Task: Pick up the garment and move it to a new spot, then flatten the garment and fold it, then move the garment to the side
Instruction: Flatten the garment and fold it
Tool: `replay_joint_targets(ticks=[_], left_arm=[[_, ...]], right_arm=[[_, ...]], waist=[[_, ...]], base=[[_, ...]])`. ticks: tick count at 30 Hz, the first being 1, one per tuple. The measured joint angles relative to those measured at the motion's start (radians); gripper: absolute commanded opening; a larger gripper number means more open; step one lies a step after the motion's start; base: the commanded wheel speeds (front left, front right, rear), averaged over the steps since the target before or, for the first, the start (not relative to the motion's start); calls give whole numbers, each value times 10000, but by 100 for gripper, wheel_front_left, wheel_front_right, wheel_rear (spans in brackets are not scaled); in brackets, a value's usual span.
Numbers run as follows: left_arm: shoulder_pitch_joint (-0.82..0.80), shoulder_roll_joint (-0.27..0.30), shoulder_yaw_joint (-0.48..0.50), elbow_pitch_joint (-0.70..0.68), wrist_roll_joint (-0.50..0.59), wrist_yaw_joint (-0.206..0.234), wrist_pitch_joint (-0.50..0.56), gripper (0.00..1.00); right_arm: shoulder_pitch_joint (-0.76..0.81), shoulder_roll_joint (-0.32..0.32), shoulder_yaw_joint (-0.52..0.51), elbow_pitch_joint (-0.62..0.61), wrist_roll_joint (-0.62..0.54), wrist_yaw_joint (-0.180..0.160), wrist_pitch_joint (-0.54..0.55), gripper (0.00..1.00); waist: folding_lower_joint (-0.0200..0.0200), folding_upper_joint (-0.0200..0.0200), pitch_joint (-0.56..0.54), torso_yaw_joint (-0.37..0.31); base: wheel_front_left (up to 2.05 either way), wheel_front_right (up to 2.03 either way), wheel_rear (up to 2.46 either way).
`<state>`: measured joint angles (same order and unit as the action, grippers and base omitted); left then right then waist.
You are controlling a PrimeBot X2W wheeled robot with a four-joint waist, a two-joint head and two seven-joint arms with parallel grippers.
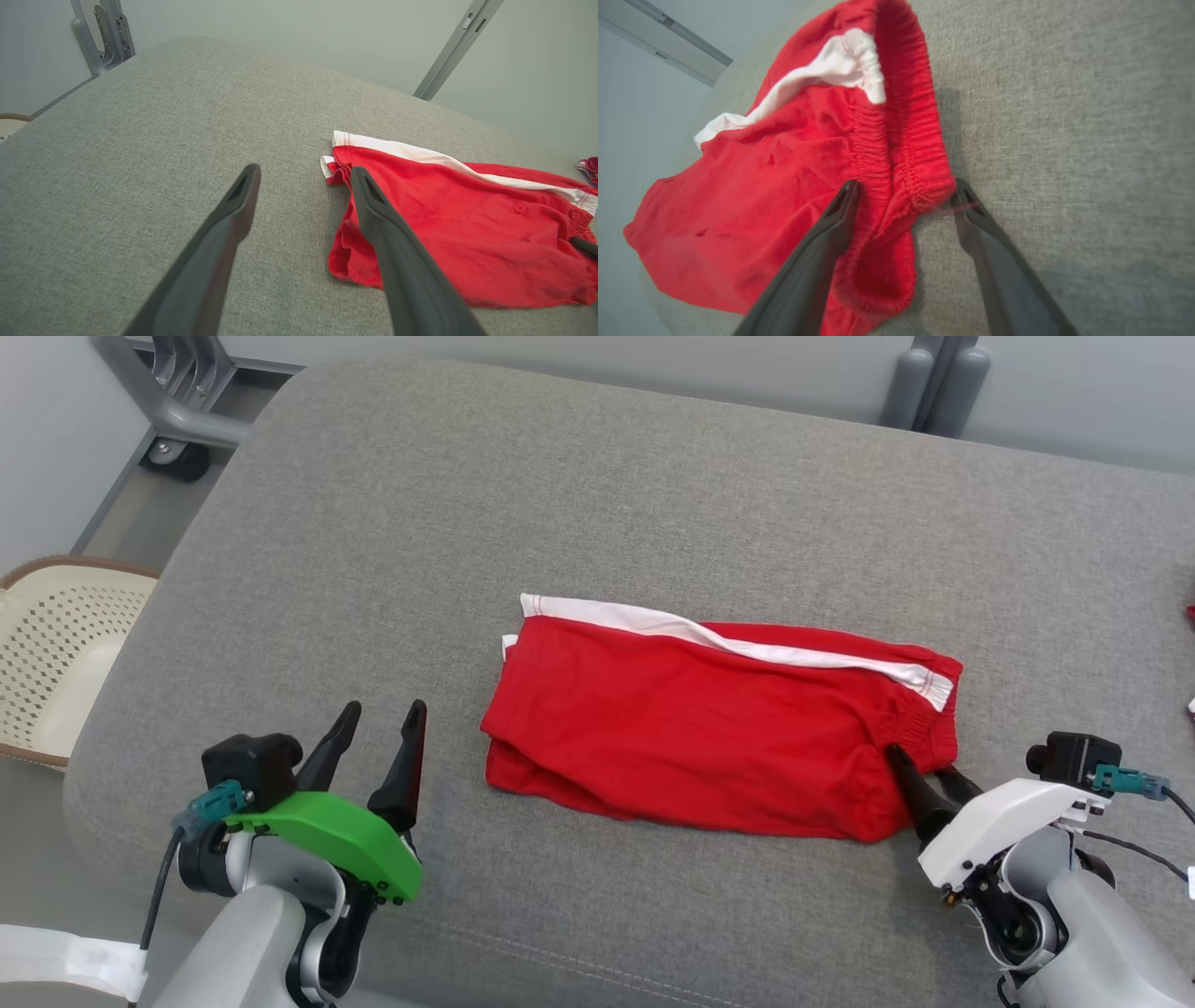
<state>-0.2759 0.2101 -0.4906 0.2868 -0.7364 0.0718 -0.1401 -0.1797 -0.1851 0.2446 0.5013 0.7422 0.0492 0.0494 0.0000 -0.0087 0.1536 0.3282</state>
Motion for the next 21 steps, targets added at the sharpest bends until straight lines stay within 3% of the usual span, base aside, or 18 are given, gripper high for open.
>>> replay_joint_targets(ticks=[4, 5, 6, 7, 21], left_arm=[[10, 46, 2, -94, 0, 4, 73, 100], [26, 48, 4, -111, 0, 6, 73, 100], [76, 61, 29, -140, 0, 29, 73, 100], [134, 82, 35, -153, 0, 84, 73, 100], [603, 255, 134, -474, 0, 180, 88, 100]], right_arm=[[-129, 159, 0, 217, 291, 215, 96, 100], [-170, 180, 27, 267, 316, 257, 132, 73], [-204, 198, 92, 299, 320, 299, 148, 23], [-235, 215, 134, 328, 320, 301, 148, 2], [-436, 31, -128, 585, 245, 466, -617, 0]], waist=[[0, 0, 8, 116], [0, 0, 7, 143], [0, 0, 4, 164], [0, 0, 1, 176], [0, 0, -180, -121]], base=[[0, 0, 0], [0, 0, 0], [0, 0, 0], [0, 0, 0], [0, 0, 0]])
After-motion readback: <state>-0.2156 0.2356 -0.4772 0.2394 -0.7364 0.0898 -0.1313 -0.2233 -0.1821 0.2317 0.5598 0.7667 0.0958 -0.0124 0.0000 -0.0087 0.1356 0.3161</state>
